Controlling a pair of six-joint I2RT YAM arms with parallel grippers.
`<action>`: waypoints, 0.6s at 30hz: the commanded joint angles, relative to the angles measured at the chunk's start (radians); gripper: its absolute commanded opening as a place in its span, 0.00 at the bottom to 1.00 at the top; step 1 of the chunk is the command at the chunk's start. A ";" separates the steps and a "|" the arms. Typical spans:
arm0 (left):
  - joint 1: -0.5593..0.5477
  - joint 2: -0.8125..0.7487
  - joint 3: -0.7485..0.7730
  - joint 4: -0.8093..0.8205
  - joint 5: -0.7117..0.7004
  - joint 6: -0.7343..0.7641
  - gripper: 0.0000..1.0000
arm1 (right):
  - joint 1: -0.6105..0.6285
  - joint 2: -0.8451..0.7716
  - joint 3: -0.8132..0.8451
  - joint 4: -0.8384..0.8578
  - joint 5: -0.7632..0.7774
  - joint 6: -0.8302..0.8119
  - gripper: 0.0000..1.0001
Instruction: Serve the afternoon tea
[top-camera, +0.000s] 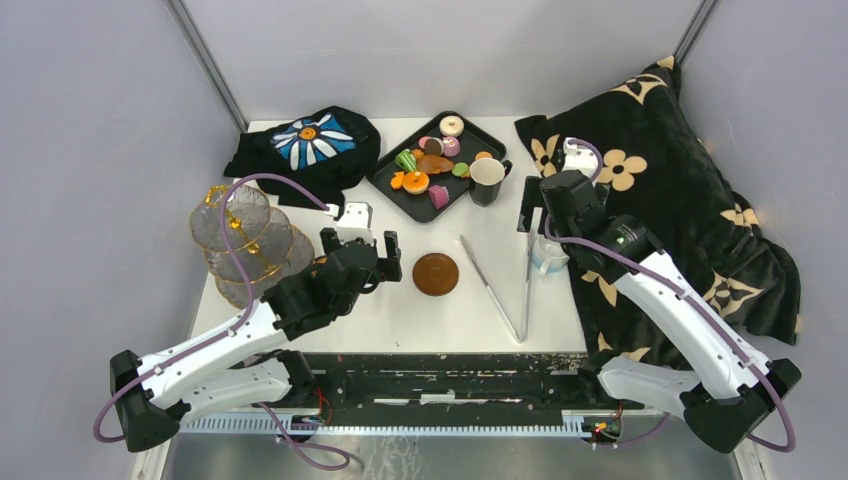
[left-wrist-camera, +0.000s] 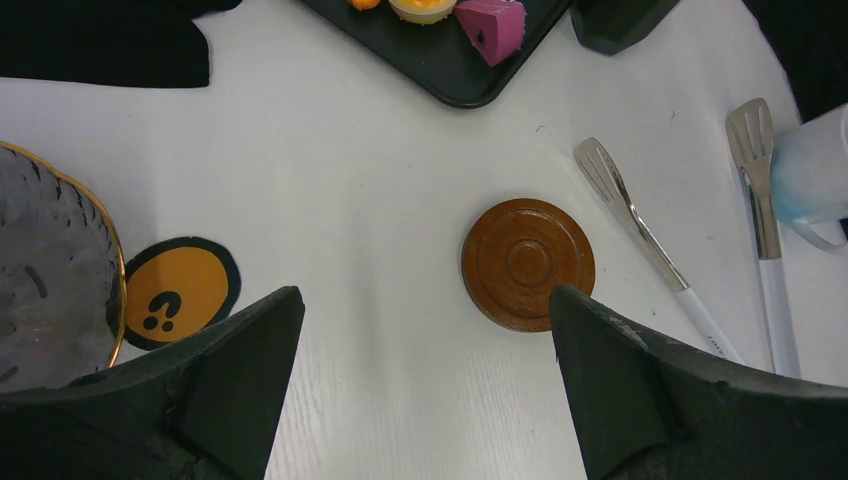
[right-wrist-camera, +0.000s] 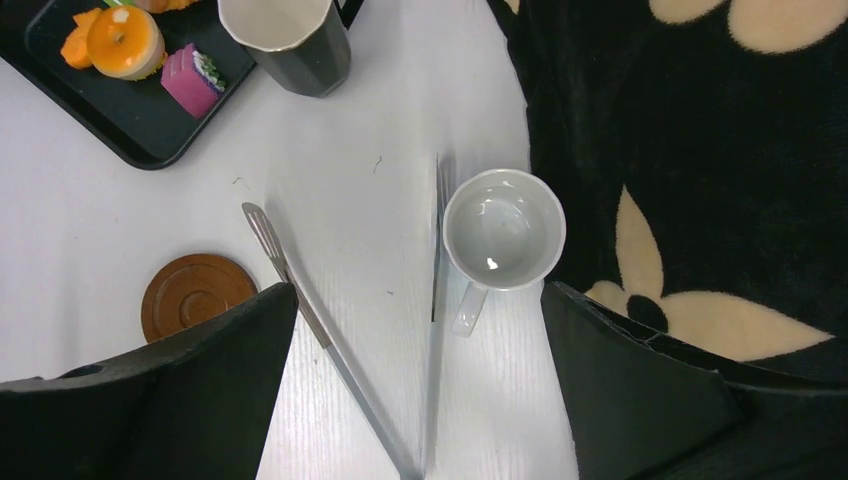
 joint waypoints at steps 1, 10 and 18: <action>-0.003 -0.007 0.016 0.033 -0.011 0.036 0.99 | 0.002 -0.046 0.008 0.034 0.044 0.032 0.99; -0.003 -0.002 0.014 0.047 0.016 0.054 0.99 | 0.003 -0.070 -0.011 0.036 0.040 0.030 0.99; -0.003 -0.020 0.006 0.032 0.010 0.041 0.99 | 0.002 -0.090 -0.057 0.074 0.059 0.045 1.00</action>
